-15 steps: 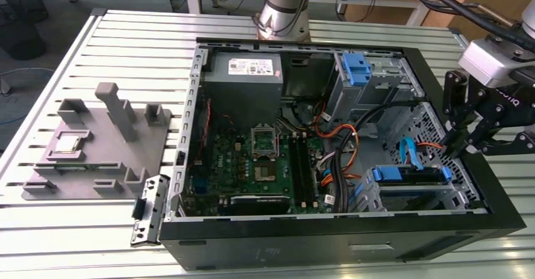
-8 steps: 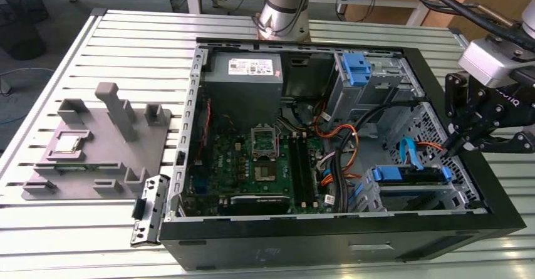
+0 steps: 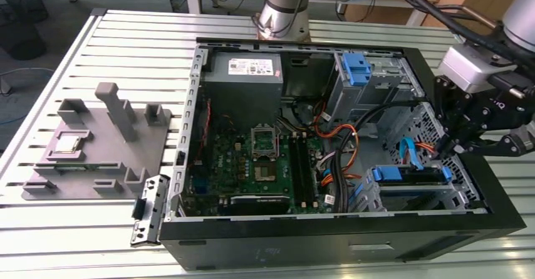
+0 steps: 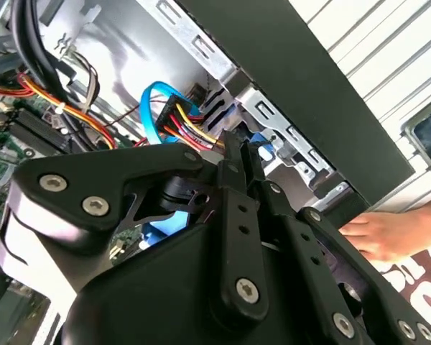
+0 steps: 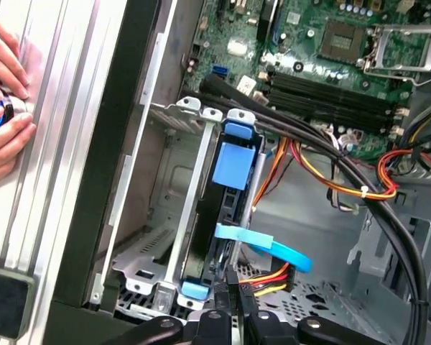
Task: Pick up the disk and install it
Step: 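Insert the second disk wire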
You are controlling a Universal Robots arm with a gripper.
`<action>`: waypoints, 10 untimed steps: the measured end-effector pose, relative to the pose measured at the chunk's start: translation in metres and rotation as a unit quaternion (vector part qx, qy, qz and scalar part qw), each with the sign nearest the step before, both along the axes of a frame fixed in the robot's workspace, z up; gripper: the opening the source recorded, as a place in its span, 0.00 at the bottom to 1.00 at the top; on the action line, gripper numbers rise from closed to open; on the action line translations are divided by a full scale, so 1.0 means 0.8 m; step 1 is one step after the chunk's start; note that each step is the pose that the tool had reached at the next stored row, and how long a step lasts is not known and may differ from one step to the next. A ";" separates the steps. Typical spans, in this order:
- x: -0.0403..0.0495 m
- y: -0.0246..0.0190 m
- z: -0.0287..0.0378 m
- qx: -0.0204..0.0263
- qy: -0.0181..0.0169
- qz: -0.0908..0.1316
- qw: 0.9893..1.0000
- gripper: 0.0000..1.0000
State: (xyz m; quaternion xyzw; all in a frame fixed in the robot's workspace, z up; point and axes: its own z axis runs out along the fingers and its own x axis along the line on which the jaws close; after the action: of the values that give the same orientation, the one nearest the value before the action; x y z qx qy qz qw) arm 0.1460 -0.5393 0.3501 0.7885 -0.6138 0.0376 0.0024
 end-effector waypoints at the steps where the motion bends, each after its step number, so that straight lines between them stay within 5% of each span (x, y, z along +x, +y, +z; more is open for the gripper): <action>1: -0.002 -0.0011 -0.0003 0.000 -0.005 0.000 1.000 0.16; 10: -0.023 -0.0075 -0.0042 0.000 -0.046 0.000 0.999 0.16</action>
State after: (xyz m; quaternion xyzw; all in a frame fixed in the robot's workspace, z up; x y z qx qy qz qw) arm 0.1277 -0.5453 0.3468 0.7860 -0.6132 0.0738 -0.0257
